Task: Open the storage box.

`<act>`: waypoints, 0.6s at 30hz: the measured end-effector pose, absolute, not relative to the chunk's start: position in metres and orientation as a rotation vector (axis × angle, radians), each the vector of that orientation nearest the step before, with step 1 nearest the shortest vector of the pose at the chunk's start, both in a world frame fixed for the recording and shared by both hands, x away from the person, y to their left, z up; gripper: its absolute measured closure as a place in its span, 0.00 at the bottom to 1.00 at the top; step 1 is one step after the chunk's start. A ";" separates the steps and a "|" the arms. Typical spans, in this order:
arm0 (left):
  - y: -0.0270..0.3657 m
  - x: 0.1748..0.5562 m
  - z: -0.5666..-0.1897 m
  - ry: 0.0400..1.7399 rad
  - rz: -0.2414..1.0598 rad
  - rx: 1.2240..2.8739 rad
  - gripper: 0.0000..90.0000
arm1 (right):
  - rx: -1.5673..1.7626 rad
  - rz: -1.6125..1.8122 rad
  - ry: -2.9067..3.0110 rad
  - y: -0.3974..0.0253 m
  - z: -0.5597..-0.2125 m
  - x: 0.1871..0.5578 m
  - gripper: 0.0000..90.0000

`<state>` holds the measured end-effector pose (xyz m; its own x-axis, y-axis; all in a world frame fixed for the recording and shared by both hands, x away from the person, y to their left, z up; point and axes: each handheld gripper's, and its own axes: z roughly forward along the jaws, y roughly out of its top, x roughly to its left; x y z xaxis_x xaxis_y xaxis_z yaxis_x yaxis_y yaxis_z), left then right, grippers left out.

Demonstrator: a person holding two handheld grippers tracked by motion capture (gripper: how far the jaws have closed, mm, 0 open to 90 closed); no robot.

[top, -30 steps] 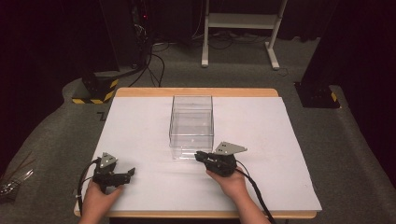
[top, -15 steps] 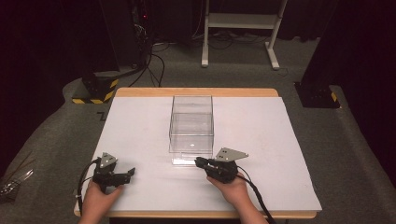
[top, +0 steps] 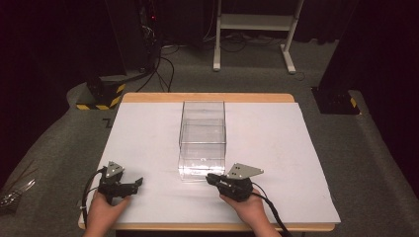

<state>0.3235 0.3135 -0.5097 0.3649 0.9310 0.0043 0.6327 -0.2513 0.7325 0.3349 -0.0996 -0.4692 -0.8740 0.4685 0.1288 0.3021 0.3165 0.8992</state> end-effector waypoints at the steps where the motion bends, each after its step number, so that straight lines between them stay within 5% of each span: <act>1: 0.313 0.323 -0.510 1.350 0.593 1.983 0.13 | 0.713 1.598 2.421 -0.100 -0.469 0.334 0.92; 18: 0.313 0.323 -0.510 1.350 0.594 1.983 0.13 | 0.681 1.583 2.452 -0.106 -0.470 0.314 0.92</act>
